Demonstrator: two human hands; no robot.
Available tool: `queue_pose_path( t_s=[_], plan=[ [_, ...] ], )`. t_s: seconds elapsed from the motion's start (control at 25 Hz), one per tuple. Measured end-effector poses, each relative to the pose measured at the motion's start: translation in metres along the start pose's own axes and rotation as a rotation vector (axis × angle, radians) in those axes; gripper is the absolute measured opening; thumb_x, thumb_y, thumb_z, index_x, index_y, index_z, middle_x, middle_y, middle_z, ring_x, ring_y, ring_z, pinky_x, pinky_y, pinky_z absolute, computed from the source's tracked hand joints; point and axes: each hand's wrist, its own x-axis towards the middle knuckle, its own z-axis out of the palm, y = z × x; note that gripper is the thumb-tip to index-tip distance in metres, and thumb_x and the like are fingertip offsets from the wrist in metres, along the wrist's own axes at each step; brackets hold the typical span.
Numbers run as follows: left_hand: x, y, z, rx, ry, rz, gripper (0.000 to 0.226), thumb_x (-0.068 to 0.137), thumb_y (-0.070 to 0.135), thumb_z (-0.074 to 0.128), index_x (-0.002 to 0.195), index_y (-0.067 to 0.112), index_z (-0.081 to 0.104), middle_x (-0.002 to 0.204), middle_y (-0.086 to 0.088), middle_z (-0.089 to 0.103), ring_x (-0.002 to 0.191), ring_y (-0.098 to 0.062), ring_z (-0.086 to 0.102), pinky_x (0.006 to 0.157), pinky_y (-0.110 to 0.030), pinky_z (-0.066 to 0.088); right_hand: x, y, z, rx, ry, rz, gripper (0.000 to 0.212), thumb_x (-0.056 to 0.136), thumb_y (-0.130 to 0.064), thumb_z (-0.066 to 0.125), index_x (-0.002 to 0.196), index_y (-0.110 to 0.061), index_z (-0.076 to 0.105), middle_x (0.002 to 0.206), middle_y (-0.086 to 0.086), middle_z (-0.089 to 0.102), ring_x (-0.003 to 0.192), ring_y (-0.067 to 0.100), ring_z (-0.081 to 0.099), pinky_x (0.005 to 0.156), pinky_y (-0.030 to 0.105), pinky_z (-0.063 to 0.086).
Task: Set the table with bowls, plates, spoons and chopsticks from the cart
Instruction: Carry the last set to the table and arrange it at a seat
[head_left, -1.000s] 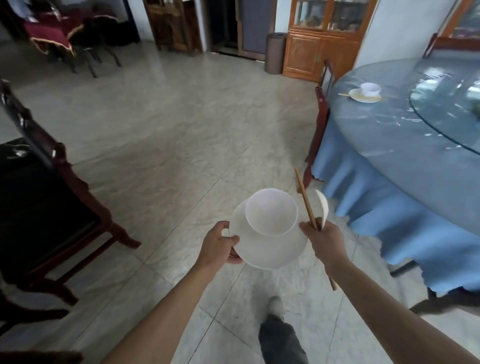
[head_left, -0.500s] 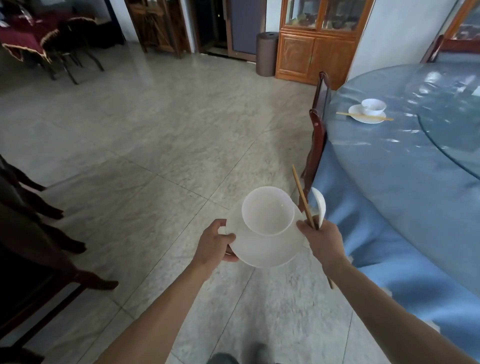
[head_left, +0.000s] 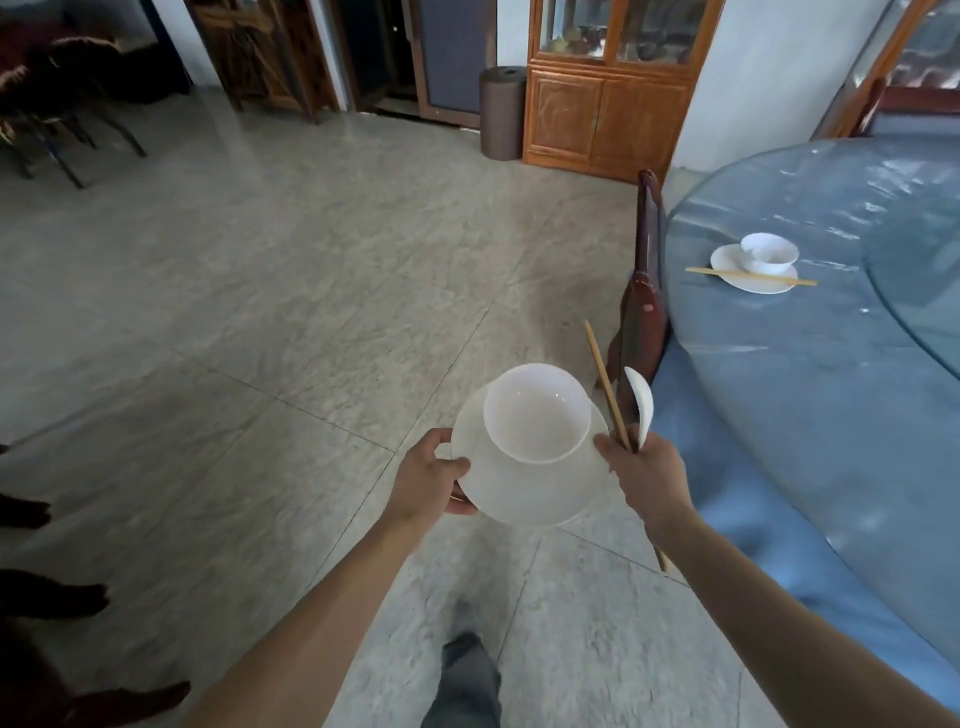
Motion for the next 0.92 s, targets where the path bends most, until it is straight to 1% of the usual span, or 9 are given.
queue_pose_path(
  t_s=[0.12, 0.2, 0.28, 0.36, 0.4, 0.44, 0.52, 0.72, 0.92],
  plan=[
    [0.071, 0.030, -0.017, 0.000, -0.022, -0.009, 0.030, 0.089, 0.005, 0.056, 0.115, 0.021, 0.061, 0.088, -0.015, 0.072, 0.066, -0.022, 0.072, 0.055, -0.032, 0.059, 0.054, -0.033, 0.035, -0.019, 0.026, 0.000, 0.020, 0.088, -0.026, 0.067, 0.079, -0.008, 0.066, 0.074, 0.022, 0.067, 0.058, 0.028, 0.055, 0.058, 0.043, 0.049],
    [0.116, 0.054, -0.029, 0.007, -0.031, -0.010, 0.030, 0.090, 0.005, 0.056, 0.115, 0.021, 0.060, 0.092, -0.016, 0.072, 0.071, -0.025, 0.073, 0.054, -0.032, 0.059, 0.089, -0.056, 0.058, -0.006, 0.033, 0.009, 0.020, 0.088, -0.025, 0.067, 0.081, -0.007, 0.066, 0.078, 0.024, 0.068, 0.072, 0.044, 0.065, 0.071, 0.051, 0.058],
    [0.157, 0.076, -0.038, 0.018, -0.037, -0.010, 0.029, 0.090, 0.005, 0.056, 0.114, 0.021, 0.060, 0.094, -0.016, 0.072, 0.074, -0.028, 0.073, 0.055, -0.032, 0.059, 0.123, -0.078, 0.076, 0.014, 0.045, 0.015, 0.019, 0.089, -0.024, 0.067, 0.084, -0.006, 0.066, 0.081, 0.020, 0.068, 0.078, 0.048, 0.066, 0.073, 0.058, 0.059],
    [0.195, 0.096, -0.043, 0.024, -0.043, -0.004, 0.029, 0.090, 0.005, 0.056, 0.113, 0.021, 0.060, 0.092, -0.015, 0.073, 0.075, -0.028, 0.074, 0.055, -0.032, 0.059, 0.154, -0.099, 0.091, 0.022, 0.063, 0.031, 0.017, 0.089, -0.025, 0.068, 0.084, -0.009, 0.066, 0.077, 0.009, 0.066, 0.074, 0.036, 0.065, 0.069, 0.053, 0.059],
    [0.216, 0.107, -0.045, 0.031, -0.053, 0.006, 0.029, 0.089, 0.005, 0.056, 0.113, 0.021, 0.060, 0.093, -0.016, 0.073, 0.074, -0.028, 0.074, 0.055, -0.032, 0.059, 0.173, -0.109, 0.098, 0.029, 0.071, 0.032, 0.017, 0.089, -0.025, 0.068, 0.083, -0.009, 0.066, 0.073, 0.005, 0.064, 0.069, 0.029, 0.062, 0.065, 0.045, 0.058],
    [0.239, 0.117, -0.046, 0.040, -0.061, 0.011, 0.030, 0.089, 0.005, 0.056, 0.115, 0.020, 0.061, 0.094, -0.017, 0.072, 0.075, -0.028, 0.074, 0.055, -0.032, 0.059, 0.194, -0.118, 0.105, 0.025, 0.080, 0.029, 0.019, 0.089, -0.025, 0.068, 0.083, -0.007, 0.066, 0.067, 0.002, 0.061, 0.064, 0.023, 0.058, 0.061, 0.038, 0.053],
    [0.274, 0.133, -0.047, 0.054, -0.068, 0.017, 0.031, 0.089, 0.006, 0.057, 0.116, 0.020, 0.061, 0.098, -0.018, 0.071, 0.076, -0.029, 0.073, 0.055, -0.032, 0.059, 0.225, -0.131, 0.114, 0.027, 0.093, 0.014, 0.021, 0.088, -0.024, 0.068, 0.079, -0.005, 0.066, 0.060, 0.001, 0.056, 0.057, 0.018, 0.050, 0.054, 0.032, 0.044],
    [0.378, 0.180, -0.032, 0.082, -0.062, 0.026, 0.026, 0.091, 0.006, 0.057, 0.110, 0.023, 0.061, 0.100, -0.018, 0.071, 0.078, -0.030, 0.073, 0.053, -0.032, 0.059, 0.329, -0.165, 0.133, 0.041, 0.085, 0.001, 0.019, 0.087, -0.025, 0.070, 0.077, -0.009, 0.067, 0.064, 0.003, 0.061, 0.057, 0.016, 0.054, 0.051, 0.026, 0.043],
    [0.477, 0.237, -0.007, 0.085, -0.041, 0.027, 0.027, 0.090, 0.005, 0.057, 0.112, 0.020, 0.061, 0.094, -0.015, 0.073, 0.072, -0.026, 0.075, 0.054, -0.033, 0.059, 0.439, -0.210, 0.137, 0.047, 0.080, 0.002, 0.025, 0.086, -0.027, 0.069, 0.075, -0.005, 0.064, 0.061, 0.003, 0.057, 0.057, 0.017, 0.053, 0.052, 0.030, 0.045]
  ],
)
